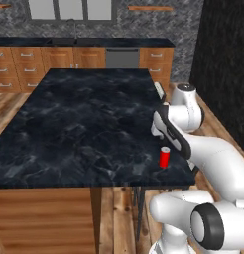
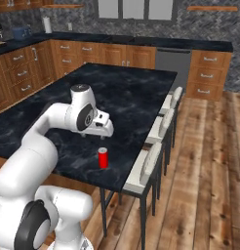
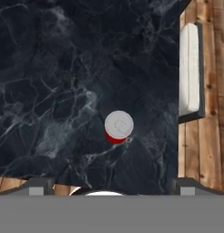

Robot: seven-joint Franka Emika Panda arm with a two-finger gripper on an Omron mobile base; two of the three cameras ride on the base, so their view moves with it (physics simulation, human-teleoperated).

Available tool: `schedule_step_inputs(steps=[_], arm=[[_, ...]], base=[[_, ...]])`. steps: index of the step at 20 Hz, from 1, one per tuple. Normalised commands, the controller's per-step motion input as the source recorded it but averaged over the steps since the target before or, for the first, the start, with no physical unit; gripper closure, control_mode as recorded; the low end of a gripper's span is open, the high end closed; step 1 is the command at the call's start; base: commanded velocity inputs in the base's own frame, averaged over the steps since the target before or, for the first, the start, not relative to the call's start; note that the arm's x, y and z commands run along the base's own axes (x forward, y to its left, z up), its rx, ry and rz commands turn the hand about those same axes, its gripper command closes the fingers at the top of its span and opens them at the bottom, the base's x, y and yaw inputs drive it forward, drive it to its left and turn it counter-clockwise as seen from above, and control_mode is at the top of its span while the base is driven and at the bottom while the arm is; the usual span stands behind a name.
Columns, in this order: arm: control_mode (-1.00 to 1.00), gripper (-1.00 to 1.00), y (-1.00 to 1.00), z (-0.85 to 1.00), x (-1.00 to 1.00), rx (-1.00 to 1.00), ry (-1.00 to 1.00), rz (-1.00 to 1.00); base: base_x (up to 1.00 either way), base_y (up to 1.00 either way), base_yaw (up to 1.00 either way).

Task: Four empty soda cans are scattered around the kitchen. Gather all the cans and cluster them next to the stove for recycling.

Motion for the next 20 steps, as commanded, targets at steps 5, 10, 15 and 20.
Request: schedule_step_inputs(steps=[5,10,15,20], arm=[[-1.00,-1.00,-0.01,-0.12,0.09,0.00,0.01,0.00],[-1.00,-1.00,-0.01,-0.09,0.11,0.00,0.03,0.00],[-1.00,-1.00,-0.04,-0.07,0.06,0.01,0.01,0.00],[-1.00,-1.00,-0.03,-0.10,0.05,0.01,0.00,0.00]], base=[[0.00,0.00,0.00],[0.00,0.00,0.00],[0.00,0.00,0.00],[0.00,0.00,0.00]])
